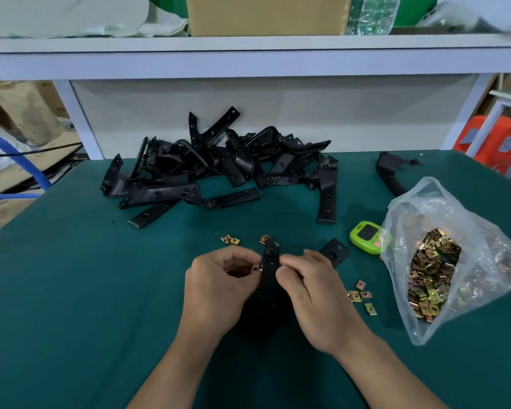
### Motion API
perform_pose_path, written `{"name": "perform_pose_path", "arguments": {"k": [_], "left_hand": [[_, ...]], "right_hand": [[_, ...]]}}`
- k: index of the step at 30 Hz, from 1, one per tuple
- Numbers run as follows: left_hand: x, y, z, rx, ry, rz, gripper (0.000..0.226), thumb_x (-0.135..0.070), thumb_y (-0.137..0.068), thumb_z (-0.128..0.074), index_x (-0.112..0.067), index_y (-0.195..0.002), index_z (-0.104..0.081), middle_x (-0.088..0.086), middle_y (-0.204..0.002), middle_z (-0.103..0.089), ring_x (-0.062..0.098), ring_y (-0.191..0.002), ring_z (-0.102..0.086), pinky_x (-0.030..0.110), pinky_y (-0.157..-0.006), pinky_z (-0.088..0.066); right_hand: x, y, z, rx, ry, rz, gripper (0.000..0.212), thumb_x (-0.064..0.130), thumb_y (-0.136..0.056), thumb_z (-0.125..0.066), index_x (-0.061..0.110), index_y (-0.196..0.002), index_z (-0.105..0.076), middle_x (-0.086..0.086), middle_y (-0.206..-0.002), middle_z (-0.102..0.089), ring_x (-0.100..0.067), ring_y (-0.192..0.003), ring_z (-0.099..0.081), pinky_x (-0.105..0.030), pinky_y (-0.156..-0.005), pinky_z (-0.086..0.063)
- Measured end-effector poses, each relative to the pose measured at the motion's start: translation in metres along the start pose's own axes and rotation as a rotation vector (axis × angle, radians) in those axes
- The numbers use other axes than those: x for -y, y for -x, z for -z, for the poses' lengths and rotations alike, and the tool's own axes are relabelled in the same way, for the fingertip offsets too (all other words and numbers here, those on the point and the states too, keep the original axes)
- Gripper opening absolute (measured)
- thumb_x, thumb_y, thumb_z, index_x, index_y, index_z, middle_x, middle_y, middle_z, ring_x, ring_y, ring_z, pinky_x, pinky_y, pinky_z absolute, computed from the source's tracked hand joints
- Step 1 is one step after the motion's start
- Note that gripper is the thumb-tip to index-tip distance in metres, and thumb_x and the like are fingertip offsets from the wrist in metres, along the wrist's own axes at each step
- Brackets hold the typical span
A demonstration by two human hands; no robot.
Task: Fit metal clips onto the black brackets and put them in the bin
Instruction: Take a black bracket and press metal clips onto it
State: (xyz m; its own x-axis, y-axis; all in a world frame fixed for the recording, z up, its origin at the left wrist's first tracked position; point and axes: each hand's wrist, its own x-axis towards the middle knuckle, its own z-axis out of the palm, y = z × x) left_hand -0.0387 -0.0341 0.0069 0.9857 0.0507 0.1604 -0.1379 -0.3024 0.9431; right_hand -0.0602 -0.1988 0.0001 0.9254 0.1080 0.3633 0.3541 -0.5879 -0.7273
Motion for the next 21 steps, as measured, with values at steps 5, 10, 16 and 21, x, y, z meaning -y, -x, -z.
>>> {"name": "perform_pose_path", "arguments": {"k": [5, 10, 16, 21], "left_hand": [[-0.001, -0.002, 0.001, -0.052, -0.015, 0.067, 0.008, -0.039, -0.076, -0.084, -0.036, -0.073, -0.078, -0.014, -0.066, -0.074, 0.003, -0.061, -0.07, 0.018, -0.054, -0.052], [0.001, -0.007, 0.006, -0.067, -0.03, 0.085, 0.008, -0.044, -0.083, -0.08, -0.042, -0.076, -0.078, -0.015, -0.068, -0.074, 0.003, -0.062, -0.069, 0.019, -0.057, -0.051], [0.005, -0.008, 0.005, 0.013, 0.077, 0.113, 0.01, -0.032, -0.088, -0.078, -0.041, -0.085, -0.082, -0.015, -0.082, -0.078, 0.005, -0.081, -0.075, 0.034, -0.079, -0.059], [0.001, -0.008, 0.003, -0.074, 0.224, 0.107, 0.025, -0.025, -0.1, -0.064, -0.044, -0.097, -0.08, -0.02, -0.091, -0.077, -0.005, -0.085, -0.069, 0.014, -0.076, -0.049]], "right_hand": [[0.0, 0.0, 0.004, 0.021, -0.002, -0.007, 0.033, 0.022, -0.101, -0.041, 0.024, -0.068, -0.043, 0.005, -0.058, -0.041, -0.019, -0.064, -0.048, -0.024, -0.114, -0.026], [0.004, -0.004, 0.015, 0.164, 0.129, -0.024, 0.021, 0.032, -0.078, -0.052, 0.031, -0.091, -0.07, 0.014, -0.085, -0.065, -0.006, -0.096, -0.056, -0.021, -0.117, -0.016], [0.005, 0.002, 0.009, 0.257, 0.241, 0.051, 0.023, 0.046, -0.075, -0.065, 0.033, -0.094, -0.061, 0.022, -0.092, -0.059, -0.001, -0.107, -0.051, -0.025, -0.12, -0.012], [0.014, 0.002, 0.004, 0.129, 0.174, 0.03, 0.015, 0.045, -0.078, -0.067, 0.046, -0.089, -0.058, 0.032, -0.094, -0.061, 0.004, -0.101, -0.052, -0.018, -0.106, -0.026]]}}
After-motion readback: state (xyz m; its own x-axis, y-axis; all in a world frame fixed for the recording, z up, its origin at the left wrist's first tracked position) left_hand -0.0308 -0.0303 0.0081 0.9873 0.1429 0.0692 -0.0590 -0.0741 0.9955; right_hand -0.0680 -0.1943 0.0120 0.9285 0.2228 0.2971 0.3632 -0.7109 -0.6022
